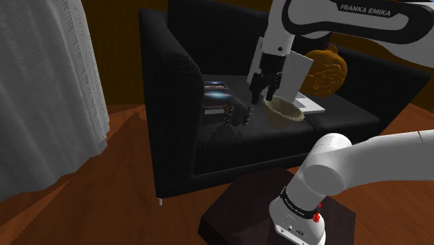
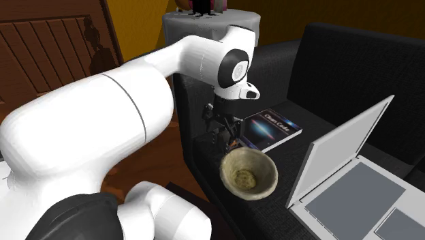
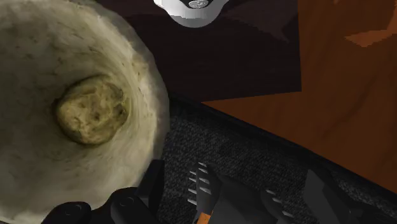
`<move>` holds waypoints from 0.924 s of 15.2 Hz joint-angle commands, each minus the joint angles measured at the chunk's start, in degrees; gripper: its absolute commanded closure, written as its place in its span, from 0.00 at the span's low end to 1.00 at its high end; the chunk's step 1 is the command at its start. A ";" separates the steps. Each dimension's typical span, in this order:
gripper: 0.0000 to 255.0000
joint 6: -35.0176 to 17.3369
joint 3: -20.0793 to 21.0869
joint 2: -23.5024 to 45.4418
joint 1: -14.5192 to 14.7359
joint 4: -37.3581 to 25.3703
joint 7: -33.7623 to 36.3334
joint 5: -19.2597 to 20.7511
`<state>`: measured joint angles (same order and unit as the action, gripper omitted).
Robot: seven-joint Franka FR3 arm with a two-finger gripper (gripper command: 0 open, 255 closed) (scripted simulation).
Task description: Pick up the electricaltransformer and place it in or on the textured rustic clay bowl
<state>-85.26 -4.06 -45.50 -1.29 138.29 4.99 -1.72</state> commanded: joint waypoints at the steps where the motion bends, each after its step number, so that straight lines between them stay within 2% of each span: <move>1: 0.00 0.00 0.00 0.00 0.00 0.00 0.00 0.00; 9: 0.00 -20.83 -0.70 8.44 1.47 0.54 -3.95 0.45; 14: 0.00 -25.47 -0.73 9.63 1.65 3.14 -4.26 0.37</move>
<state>-109.78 -4.92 -36.10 0.26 140.84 0.62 -1.27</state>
